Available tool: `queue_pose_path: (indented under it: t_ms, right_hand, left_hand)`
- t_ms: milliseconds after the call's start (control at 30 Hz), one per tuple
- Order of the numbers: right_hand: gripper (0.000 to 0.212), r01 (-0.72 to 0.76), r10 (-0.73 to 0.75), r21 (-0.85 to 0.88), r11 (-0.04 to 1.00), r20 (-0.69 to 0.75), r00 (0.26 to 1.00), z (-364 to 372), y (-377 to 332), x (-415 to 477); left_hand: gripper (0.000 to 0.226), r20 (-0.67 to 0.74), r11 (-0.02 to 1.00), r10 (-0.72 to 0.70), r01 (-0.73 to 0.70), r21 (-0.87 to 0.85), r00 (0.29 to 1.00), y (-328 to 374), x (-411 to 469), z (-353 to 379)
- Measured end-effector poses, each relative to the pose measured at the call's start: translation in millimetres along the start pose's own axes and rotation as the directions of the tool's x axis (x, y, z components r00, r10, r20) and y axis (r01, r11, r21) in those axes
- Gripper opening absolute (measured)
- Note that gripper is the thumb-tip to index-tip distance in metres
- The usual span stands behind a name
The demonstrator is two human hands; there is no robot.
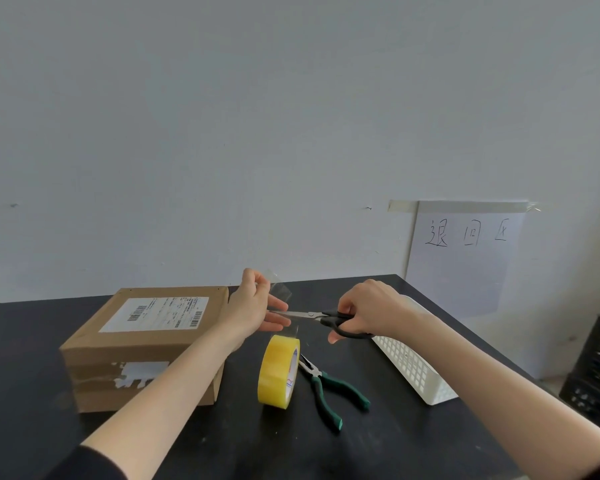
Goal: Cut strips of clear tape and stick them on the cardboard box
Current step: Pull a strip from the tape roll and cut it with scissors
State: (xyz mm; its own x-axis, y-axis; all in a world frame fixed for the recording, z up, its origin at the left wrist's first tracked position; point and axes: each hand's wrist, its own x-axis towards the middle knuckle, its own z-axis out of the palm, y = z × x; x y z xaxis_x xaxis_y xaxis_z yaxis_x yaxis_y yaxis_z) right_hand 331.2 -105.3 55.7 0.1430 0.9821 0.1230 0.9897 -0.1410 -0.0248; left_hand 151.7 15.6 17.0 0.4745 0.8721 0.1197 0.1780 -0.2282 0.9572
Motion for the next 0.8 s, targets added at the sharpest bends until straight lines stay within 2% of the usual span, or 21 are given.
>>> queue_pose_path:
  t_ms: [133,300,533,667,800]
  right_hand:
    - [0.048,-0.013,0.013,0.026,1.000,-0.014,1.000,4,4,0]
    - [0.047,-0.049,0.052,0.169,0.984,-0.012,0.999,10,20,6]
    - [0.052,-0.168,0.130,0.281,0.945,0.148,0.980,35,44,6]
    - [0.043,-0.199,0.164,0.213,0.957,0.171,0.971,66,57,6]
    - [0.057,-0.238,0.220,0.121,0.964,0.149,0.964,90,62,5]
  left_hand:
    - [0.013,-0.014,1.000,0.004,-0.004,0.016,1.000,-2,1,3]
    - [0.014,-0.017,0.998,0.017,-0.016,0.057,1.000,-3,2,1]
    - [0.013,-0.025,1.000,0.015,-0.015,0.006,1.000,-3,0,0]
    - [0.013,-0.014,1.000,0.028,-0.028,0.003,1.000,-4,1,0]
    - [0.012,-0.011,0.999,0.047,-0.047,0.027,0.999,-4,1,0]
